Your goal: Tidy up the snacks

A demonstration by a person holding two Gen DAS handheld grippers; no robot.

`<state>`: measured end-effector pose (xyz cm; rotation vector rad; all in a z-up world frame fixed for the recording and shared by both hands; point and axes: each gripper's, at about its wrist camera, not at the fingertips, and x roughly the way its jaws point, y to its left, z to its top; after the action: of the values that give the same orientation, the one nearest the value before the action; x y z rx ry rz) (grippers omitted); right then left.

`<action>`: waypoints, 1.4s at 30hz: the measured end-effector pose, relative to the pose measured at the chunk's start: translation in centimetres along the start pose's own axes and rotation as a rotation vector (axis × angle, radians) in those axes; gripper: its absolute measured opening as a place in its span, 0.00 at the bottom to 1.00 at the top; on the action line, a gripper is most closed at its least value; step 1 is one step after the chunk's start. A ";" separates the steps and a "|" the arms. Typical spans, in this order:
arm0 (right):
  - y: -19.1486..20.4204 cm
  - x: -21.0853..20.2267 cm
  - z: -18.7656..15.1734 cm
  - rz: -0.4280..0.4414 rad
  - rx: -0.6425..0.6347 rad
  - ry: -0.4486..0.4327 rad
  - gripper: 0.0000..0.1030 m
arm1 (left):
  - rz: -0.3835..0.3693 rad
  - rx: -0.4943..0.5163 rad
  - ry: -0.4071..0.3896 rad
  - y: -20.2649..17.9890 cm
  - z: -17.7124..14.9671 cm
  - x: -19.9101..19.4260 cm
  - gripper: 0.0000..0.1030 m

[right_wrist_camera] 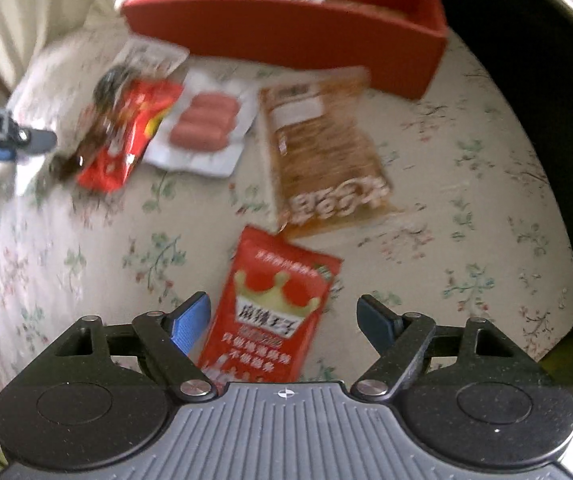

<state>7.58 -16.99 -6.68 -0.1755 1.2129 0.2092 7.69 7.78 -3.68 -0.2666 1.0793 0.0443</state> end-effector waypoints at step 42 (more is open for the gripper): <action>0.3 -0.4 0.6 0.056 0.001 -0.057 0.59 | 0.023 0.253 0.036 -5.9 -6.1 -1.1 0.44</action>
<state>7.94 -16.55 -6.05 -0.1338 1.1623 0.2602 2.90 0.78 -4.30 -0.0268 1.1113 -0.0762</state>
